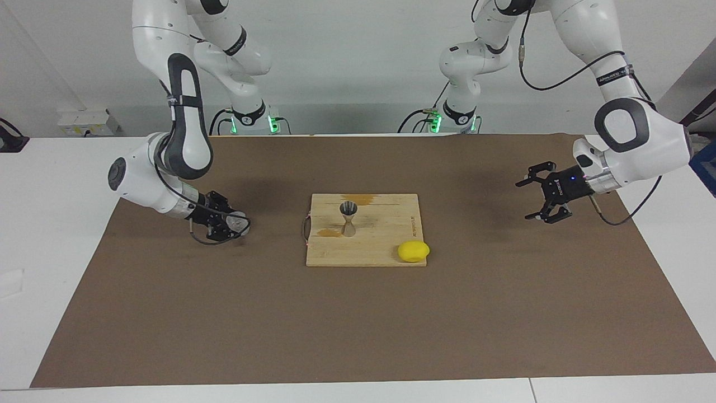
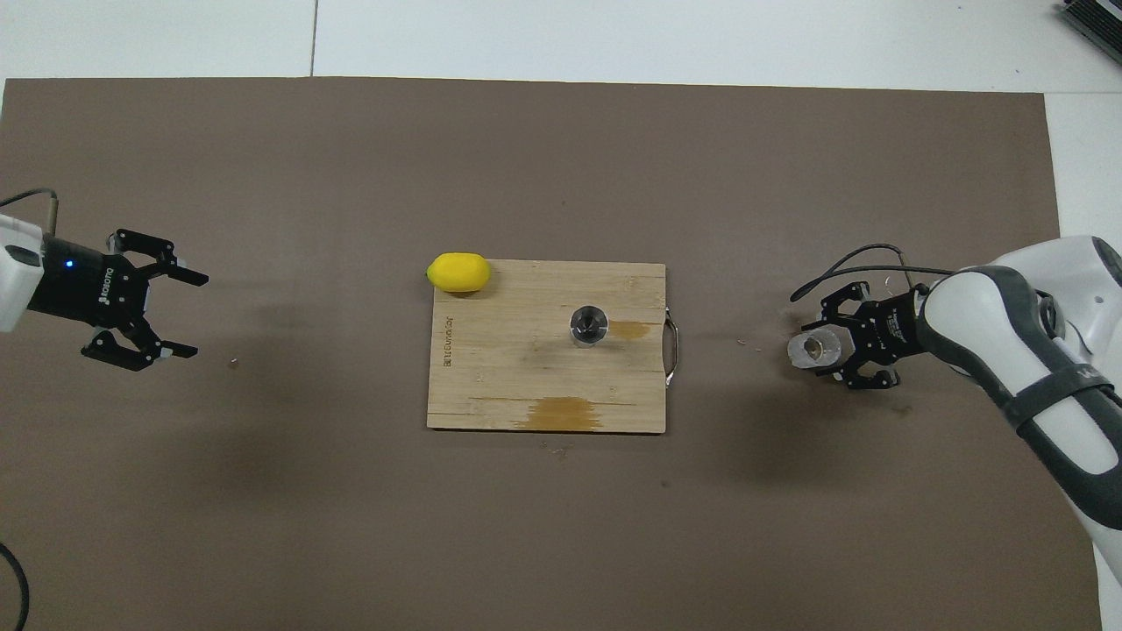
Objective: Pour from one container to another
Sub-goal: 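Grasp the glass cup with the right gripper while the left gripper withdraws, then lift the glass cup with the right gripper toward the dark cup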
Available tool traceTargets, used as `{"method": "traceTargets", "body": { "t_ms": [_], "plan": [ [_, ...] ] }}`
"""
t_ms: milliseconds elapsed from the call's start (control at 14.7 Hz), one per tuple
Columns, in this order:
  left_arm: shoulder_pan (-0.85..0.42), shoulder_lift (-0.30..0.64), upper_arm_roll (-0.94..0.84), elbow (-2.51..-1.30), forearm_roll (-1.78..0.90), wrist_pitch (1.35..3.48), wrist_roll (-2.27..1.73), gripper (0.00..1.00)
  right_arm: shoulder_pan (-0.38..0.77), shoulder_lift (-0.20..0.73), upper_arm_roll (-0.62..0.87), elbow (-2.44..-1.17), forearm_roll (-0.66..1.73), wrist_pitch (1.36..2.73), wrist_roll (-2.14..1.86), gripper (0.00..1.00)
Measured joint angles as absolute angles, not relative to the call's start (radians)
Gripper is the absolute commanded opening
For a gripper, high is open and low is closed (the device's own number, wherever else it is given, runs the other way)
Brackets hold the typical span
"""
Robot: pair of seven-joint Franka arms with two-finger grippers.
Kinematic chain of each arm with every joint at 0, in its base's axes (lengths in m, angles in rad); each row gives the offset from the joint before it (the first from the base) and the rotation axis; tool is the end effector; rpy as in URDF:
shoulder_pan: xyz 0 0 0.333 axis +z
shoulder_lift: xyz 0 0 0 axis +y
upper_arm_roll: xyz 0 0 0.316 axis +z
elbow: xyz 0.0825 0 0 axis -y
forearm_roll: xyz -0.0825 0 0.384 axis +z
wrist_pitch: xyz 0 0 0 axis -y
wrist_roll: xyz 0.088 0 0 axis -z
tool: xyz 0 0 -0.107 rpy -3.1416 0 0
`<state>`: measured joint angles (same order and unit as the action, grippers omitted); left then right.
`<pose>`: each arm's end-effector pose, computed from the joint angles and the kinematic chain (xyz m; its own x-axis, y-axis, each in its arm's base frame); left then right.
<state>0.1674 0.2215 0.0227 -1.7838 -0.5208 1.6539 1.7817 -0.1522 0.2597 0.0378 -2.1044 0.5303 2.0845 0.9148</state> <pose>0.5832 0.0611 0.4173 0.1710 -0.8423 0.5112 -0.9666 -0.0429 0.2525 0.5483 -0.0377 0.2795 0.1737 -0.8563 -0.4864 -0.9752 -0.2185 0.0364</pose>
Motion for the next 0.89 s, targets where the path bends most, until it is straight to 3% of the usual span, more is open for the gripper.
{"method": "traceTargets", "body": {
  "t_ms": [205,614,887],
  "plan": [
    [0.142,0.204,0.014,-1.698,-0.429,1.597,1.57,1.0,-0.154,0.258,0.037,-2.106,0.564,2.084,0.914,0.07],
    [0.108,0.119,0.013,-1.649,-0.309,1.484,1.085,1.0,-0.141,0.204,0.039,-2.103,0.575,2.084,0.962,0.07],
    [0.085,0.061,0.012,-1.649,-0.177,1.463,0.753,1.0,-0.001,0.159,0.042,-2.087,0.572,2.11,1.162,0.07]
  ]
}}
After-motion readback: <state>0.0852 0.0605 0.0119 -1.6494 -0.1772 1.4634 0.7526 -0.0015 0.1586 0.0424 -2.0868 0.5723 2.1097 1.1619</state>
